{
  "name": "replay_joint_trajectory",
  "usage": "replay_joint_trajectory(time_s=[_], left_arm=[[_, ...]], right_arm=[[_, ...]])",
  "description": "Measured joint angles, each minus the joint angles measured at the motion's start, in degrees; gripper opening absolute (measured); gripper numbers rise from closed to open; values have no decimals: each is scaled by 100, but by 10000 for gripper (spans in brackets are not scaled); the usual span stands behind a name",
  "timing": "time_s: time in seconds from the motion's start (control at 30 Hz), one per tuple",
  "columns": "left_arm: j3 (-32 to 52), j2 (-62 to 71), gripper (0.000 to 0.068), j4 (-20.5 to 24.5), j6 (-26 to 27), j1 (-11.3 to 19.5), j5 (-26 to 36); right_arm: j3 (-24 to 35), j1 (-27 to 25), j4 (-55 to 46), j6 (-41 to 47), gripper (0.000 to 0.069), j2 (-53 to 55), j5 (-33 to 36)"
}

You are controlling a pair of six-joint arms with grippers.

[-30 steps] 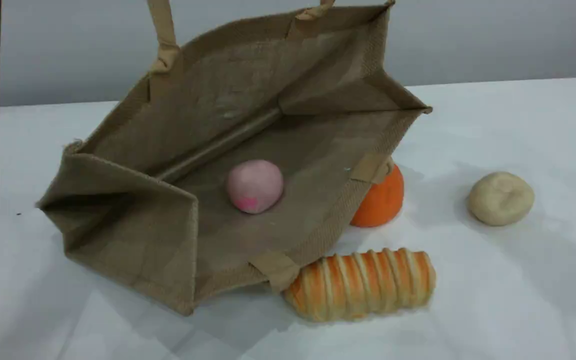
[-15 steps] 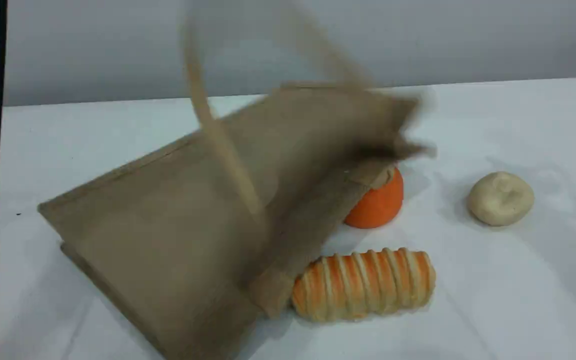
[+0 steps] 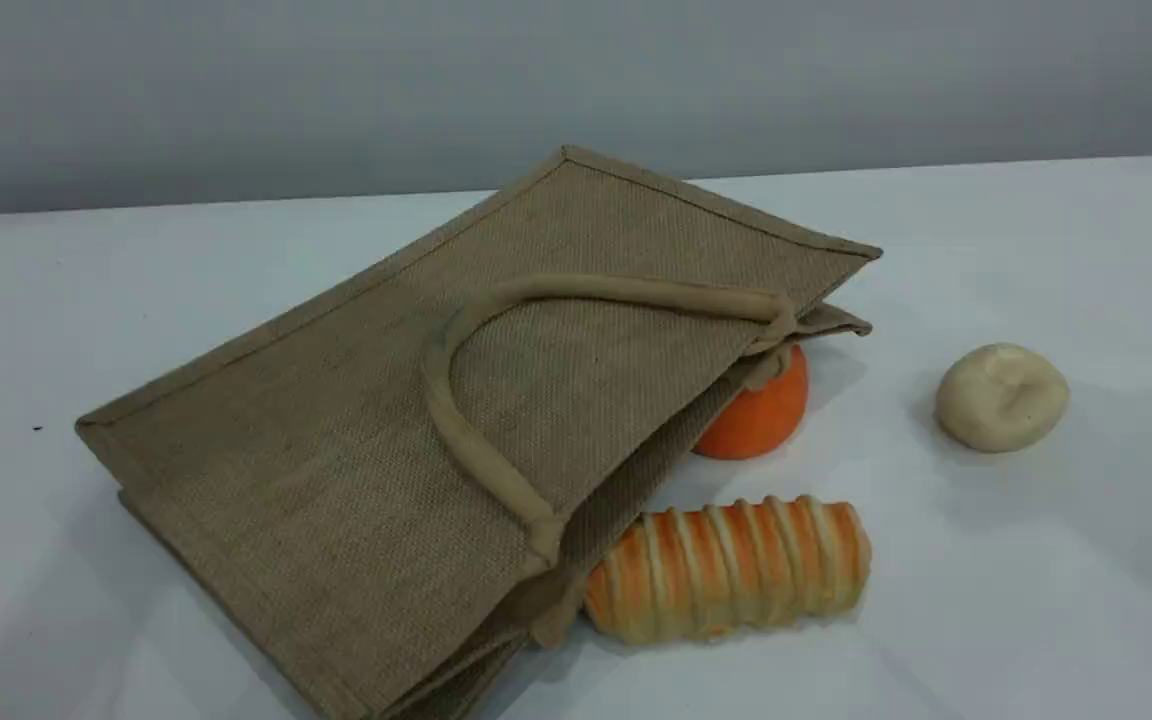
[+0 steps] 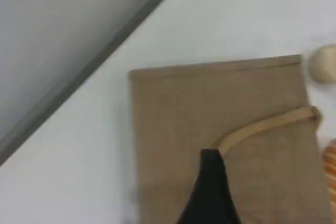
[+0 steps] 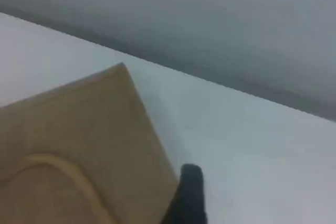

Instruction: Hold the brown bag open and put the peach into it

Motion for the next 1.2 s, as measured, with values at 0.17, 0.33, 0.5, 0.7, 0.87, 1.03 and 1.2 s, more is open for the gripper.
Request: replay_joint_trajectory(time_s=[0.17,0.33,0.5,0.7,0.87,1.03,1.2], left_arm=[[32,-511,517,823,-955,0,3],[473,-1128,519,1031,-1387,0,0],[1320,-1930,519,1031,-1492,0,-7],[2745,-3064,519,1026,-1492,0,-18],[4010,-4185,519,964,-1504,0,-17],[5090,-5376,519,1013,-1504,0,-9],[5880,-6703,519,1024,-1504,0,-2]], right_arm=[[0,0,34,0,584,-978,681],[0,0,53,0,584,-2025,1408],[4,0,184,60,584,-3131,2166],[4,6,307,159,584,-4356,3041],[4,11,308,274,584,-5273,3653],[97,11,263,342,584,-5959,3858],[624,11,226,614,584,-6512,4093]])
